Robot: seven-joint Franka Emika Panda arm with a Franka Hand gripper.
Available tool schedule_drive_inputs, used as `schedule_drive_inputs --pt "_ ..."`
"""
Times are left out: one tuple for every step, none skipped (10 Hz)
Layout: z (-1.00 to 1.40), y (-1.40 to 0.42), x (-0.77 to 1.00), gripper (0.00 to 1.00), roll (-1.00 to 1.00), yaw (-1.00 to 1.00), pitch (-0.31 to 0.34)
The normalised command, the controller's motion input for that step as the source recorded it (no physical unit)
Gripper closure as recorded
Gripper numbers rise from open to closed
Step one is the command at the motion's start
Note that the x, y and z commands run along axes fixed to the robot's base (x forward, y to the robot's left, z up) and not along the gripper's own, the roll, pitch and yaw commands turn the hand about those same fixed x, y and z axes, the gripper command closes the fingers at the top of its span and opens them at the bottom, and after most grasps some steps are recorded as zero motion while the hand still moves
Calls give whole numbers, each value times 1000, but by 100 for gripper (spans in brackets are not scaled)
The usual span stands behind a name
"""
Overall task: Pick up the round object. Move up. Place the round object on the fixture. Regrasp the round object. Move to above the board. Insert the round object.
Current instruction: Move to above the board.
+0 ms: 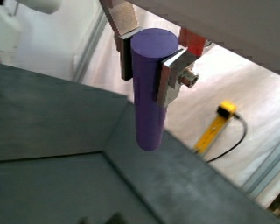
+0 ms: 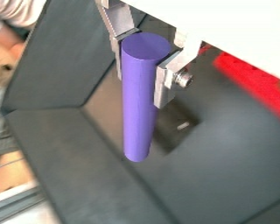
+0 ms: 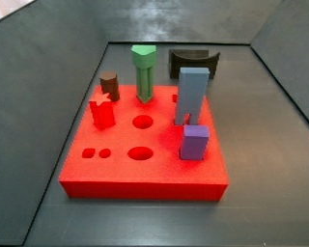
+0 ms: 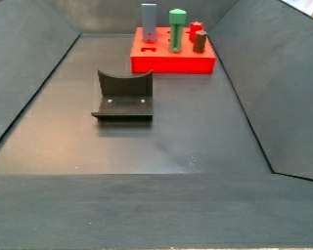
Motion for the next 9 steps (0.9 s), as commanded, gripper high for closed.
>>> schedule_drive_inputs --pt "110 -1000 -666 100 -1000 -149 -101" --pt "113 -1000 -668 100 -1000 -155 -98" --pt "120 -1000 -682 100 -1000 -166 -88" --pt "114 -1000 -705 100 -1000 -173 -75" --pt "97 -778 -582 100 -1000 -177 -73" --pt "67 -558 -446 100 -1000 -177 -72" --pt "19 -241 -234 100 -1000 -171 -55" --pt "21 -133 -141 100 -1000 -167 -44" --pt "3 -55 -88 100 -883 -136 -34"
